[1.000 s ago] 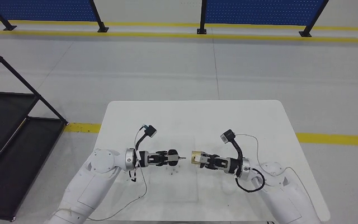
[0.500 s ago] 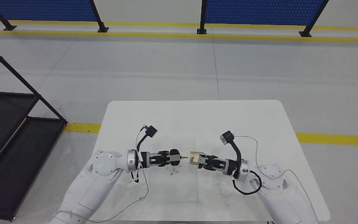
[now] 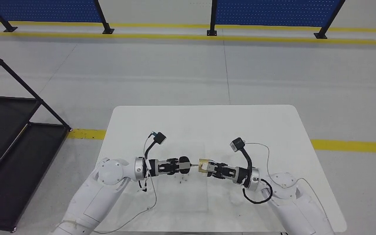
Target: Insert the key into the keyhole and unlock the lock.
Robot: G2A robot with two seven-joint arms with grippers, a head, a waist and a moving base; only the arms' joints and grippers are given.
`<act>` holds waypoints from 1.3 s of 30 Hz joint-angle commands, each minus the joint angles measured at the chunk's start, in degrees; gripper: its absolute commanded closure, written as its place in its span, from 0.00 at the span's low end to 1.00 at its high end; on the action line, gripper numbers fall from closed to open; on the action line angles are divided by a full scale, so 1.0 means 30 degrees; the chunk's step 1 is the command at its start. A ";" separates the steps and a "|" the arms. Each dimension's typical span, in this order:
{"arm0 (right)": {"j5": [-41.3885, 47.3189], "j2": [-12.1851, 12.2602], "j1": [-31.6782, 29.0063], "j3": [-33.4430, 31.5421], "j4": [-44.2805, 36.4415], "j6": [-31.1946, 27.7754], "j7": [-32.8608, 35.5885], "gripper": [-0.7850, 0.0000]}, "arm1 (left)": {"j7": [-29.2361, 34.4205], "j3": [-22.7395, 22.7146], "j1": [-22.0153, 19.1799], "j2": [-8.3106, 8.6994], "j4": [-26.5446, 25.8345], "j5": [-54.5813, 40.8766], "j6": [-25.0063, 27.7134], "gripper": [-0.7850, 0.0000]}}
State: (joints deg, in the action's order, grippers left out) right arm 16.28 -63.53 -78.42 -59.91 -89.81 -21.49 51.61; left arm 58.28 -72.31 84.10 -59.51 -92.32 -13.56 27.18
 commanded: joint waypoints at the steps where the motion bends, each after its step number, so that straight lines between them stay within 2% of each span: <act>1: 0.0011 0.0000 0.0011 0.0019 0.0013 -0.0018 -0.0006 1.00 | -0.0052 0.0051 -0.0025 0.0012 0.0010 0.0059 0.0001 1.00; 24: -0.0221 0.0049 0.0110 0.0021 0.0184 -0.0035 -0.0140 1.00 | 0.0022 0.0415 -0.0295 0.0165 0.0142 -0.0010 0.0025 1.00; 39: -0.0170 0.0136 0.0183 0.0032 0.0183 0.0149 0.0551 1.00 | 0.0218 0.0639 -0.0408 0.0276 0.0316 -0.0147 0.0155 1.00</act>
State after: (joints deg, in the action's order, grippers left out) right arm 15.72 -63.12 -77.92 -59.87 -89.31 -21.11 53.19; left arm 58.90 -70.47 82.89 -58.70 -91.42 -13.94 27.68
